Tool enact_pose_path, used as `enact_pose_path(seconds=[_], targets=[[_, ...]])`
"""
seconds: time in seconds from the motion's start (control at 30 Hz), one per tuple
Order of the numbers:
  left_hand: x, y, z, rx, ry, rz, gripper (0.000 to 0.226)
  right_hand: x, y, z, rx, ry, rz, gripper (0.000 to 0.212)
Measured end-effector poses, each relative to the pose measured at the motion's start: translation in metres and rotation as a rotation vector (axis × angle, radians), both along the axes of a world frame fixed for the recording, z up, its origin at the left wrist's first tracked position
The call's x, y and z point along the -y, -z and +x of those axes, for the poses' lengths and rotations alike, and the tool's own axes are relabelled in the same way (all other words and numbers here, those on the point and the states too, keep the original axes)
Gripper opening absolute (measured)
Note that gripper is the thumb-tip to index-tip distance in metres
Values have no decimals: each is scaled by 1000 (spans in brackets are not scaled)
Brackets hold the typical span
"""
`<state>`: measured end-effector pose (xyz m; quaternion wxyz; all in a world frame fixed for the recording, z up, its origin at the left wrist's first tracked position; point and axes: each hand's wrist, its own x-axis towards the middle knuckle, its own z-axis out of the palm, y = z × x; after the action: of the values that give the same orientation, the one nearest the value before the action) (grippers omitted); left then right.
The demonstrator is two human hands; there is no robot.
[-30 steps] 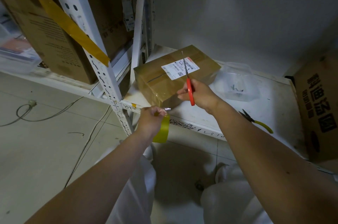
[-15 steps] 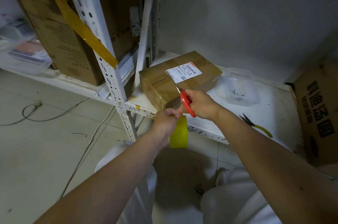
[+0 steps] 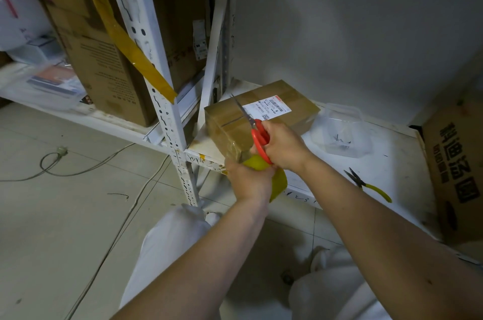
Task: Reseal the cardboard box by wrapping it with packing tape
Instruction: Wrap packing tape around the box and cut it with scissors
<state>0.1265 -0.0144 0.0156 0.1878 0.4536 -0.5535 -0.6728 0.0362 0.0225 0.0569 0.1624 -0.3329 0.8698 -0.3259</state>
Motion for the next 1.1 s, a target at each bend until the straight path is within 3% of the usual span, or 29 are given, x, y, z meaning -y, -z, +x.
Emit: enact_pose_path(seconds=[0.07, 0.13, 0.3, 0.43, 0.53, 0.67, 0.83, 1.1], targets=[[5, 4, 0, 41, 11, -5, 89, -7, -2, -7, -17, 54, -3, 18], [6, 7, 0, 115, 47, -19, 76, -11, -4, -10, -31, 56, 22, 21], [-1, 7, 2, 60, 239, 70, 13, -13, -7, -13, -90, 61, 48, 23], [3, 7, 5, 69, 296, 50, 23, -20, -9, -17, -138, 47, 100, 23], [3, 14, -2, 128, 268, 92, 17, -23, -8, -16, -174, 28, 140, 20], [4, 22, -8, 181, 106, 173, 52, -16, -11, -20, -118, 9, 76, 20], [-2, 31, -10, 68, 54, 99, 31, 9, -10, -43, -76, -32, 110, 31], [0, 33, -29, 69, 12, 197, 37, 50, 1, -63, -19, -179, 212, 24]])
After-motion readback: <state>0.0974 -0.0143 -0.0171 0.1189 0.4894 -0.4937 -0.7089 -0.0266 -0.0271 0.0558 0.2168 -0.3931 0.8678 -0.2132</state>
